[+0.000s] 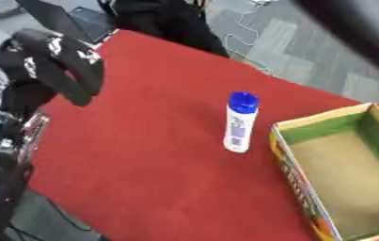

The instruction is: Pick up objects on the table and place them in the box.

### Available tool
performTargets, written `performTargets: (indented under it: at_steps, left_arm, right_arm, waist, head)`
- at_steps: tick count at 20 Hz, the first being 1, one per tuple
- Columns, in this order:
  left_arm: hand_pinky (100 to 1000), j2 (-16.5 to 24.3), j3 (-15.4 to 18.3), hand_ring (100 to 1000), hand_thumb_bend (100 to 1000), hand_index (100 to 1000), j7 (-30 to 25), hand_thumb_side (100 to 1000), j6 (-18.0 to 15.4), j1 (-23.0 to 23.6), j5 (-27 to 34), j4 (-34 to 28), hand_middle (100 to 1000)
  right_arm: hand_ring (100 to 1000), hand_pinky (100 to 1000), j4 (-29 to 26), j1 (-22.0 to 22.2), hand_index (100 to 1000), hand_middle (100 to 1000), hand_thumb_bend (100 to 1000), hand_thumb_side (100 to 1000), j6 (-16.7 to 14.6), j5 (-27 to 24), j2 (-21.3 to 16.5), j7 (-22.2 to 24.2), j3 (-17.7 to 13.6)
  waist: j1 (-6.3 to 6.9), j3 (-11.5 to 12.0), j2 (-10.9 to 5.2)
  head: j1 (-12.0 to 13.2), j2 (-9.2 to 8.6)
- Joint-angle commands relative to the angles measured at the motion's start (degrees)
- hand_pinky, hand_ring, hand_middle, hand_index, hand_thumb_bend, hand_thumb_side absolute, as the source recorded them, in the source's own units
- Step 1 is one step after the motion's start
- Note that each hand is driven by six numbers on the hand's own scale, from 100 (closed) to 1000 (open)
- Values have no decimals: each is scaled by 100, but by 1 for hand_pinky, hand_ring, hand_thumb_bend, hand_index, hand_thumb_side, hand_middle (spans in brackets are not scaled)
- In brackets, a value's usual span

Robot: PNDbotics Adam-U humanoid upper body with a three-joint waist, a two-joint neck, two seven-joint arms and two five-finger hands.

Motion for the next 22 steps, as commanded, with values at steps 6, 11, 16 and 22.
performTargets:
  at_steps: [6, 11, 16, 22]
  left_arm:
    - [249, 155, 10, 256, 333, 684, -61, 929, 494, -37, -174, -92, 470]
    - [354, 121, -307, 353, 356, 795, -485, 1000, 1235, -186, -547, -90, 572]
    - [461, 144, -614, 437, 356, 821, -831, 1000, 1707, -438, -625, 122, 642]
    - [504, 141, -826, 454, 401, 826, -768, 1000, 1871, -813, -751, 641, 661]
  right_arm:
    - [276, 115, -107, -2, 404, 320, 105, 917, -545, -13, -36, -487, -31]
    - [276, 111, -107, 7, 405, 320, 109, 917, -491, -69, -2, -411, -11]
    - [275, 107, -107, 29, 409, 321, 112, 917, -430, -127, 20, -315, -19]
    - [275, 105, -107, 36, 412, 321, 113, 916, -351, -260, 28, -215, -48]
  waist:
    - [-4, -29, -44]
    - [-20, -78, -53]
    - [-23, -80, -57]
    - [-23, -81, -72]
  head:
    - [134, -19]
    - [180, -19]
    - [208, -19]
    - [150, -19]
